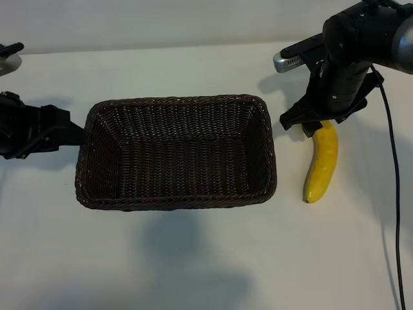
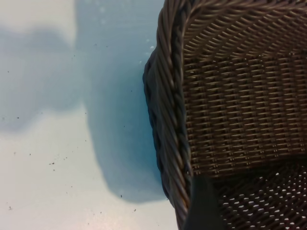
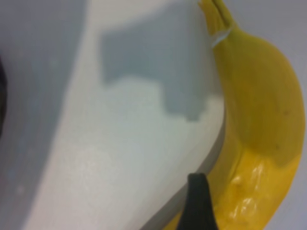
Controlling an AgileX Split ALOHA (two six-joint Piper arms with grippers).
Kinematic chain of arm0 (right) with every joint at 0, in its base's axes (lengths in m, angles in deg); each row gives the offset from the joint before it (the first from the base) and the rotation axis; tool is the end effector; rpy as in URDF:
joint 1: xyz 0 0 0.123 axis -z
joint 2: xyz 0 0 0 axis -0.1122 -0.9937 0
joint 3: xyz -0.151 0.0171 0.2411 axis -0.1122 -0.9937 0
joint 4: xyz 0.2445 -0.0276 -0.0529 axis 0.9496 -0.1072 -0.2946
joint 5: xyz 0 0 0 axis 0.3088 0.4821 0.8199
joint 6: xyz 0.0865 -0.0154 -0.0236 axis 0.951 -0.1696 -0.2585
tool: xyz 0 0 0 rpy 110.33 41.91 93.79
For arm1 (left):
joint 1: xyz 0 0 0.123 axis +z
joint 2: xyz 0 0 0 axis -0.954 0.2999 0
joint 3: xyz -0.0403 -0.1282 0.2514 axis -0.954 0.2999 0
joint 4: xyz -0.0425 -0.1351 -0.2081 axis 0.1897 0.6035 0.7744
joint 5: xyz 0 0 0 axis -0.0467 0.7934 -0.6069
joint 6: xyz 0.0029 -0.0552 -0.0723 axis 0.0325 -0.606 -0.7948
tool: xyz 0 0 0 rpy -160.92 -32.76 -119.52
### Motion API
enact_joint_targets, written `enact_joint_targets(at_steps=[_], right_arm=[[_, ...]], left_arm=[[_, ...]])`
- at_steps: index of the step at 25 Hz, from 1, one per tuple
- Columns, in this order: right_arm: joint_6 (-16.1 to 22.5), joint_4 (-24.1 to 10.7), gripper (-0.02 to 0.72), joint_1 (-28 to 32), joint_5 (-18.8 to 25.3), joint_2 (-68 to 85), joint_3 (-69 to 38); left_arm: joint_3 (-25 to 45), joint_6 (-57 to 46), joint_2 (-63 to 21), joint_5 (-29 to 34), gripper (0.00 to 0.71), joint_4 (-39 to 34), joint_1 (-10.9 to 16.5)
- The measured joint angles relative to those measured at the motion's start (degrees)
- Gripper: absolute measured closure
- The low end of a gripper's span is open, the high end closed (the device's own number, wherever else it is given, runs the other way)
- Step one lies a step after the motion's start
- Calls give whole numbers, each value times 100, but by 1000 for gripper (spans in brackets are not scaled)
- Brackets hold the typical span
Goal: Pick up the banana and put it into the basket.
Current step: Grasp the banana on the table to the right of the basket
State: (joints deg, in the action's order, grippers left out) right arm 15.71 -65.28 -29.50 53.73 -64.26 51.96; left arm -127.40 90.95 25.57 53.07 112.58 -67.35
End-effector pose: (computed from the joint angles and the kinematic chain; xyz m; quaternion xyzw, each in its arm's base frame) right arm 0.3689 0.1489 0.1715 -0.1960 0.9750 -0.0209 0.1031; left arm 0.2629 -0.0133 0.2393 -0.0202 0.9478 -0.1976 0.2496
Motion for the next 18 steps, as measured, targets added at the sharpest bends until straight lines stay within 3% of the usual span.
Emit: enact_joint_targets(at_steps=[18], right_arm=[[-11, 97, 142, 0, 22, 0, 0]], left_arm=[[0, 0, 0, 44, 158, 0, 0]])
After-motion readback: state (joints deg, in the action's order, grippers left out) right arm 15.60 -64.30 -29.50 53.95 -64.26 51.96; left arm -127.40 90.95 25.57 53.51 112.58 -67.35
